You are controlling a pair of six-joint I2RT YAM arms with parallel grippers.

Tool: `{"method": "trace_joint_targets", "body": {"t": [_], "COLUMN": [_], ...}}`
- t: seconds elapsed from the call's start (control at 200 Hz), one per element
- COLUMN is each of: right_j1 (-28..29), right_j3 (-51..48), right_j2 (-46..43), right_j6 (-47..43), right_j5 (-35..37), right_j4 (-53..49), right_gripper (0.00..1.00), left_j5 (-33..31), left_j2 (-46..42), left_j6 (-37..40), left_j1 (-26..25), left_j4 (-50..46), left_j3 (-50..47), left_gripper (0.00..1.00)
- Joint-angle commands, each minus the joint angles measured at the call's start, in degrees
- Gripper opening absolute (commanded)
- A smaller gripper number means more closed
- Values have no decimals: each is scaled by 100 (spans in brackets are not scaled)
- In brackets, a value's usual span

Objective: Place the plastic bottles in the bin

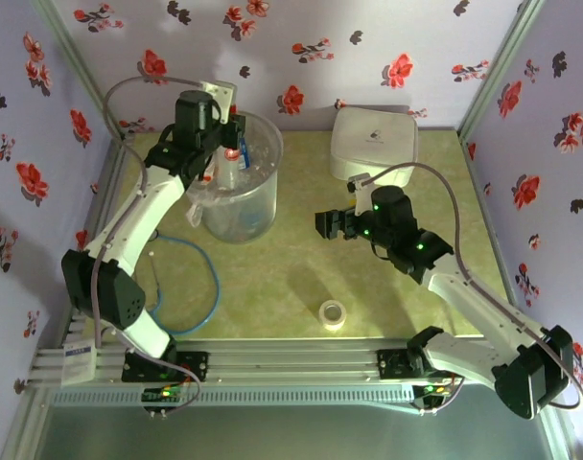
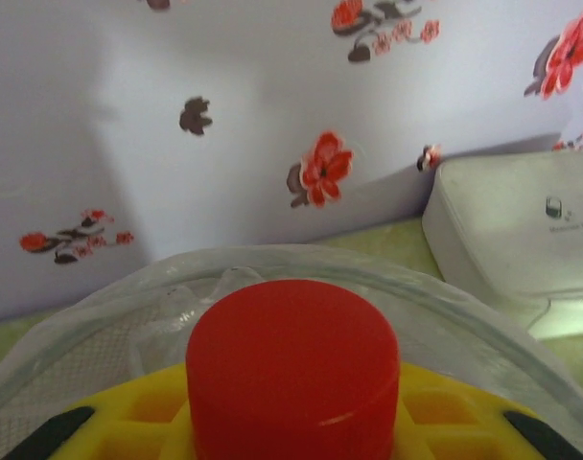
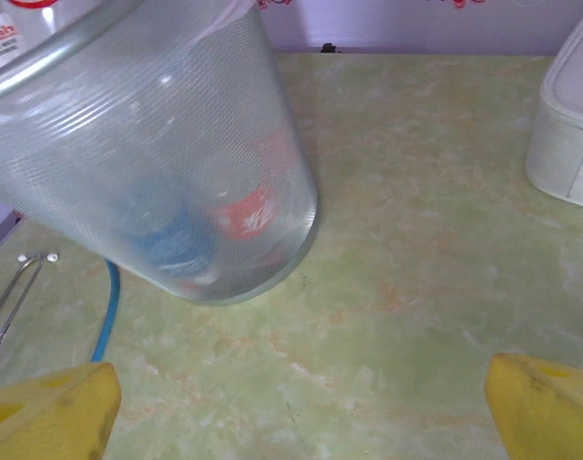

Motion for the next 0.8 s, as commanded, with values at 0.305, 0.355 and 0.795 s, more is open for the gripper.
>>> {"method": "trace_joint_targets", "body": {"t": [0.305, 0.355, 0.795], "right_j1": [-38, -47, -202], "right_j3": [-21, -30, -12], "right_j2": [23, 23, 217], "right_j6": [66, 57, 221], "right_j5": [179, 188, 453], "right_j4": [-58, -58, -212], "right_gripper": [98, 98, 98], "left_j5": [439, 342, -43], "left_j2": [455, 543, 903], "left_j6": [-236, -234, -788], "left_j1": [-191, -231, -280], "left_j4": [-854, -796, 22], "left_j3": [-901, -1065, -2534], "left_gripper": [0, 0, 0]}}
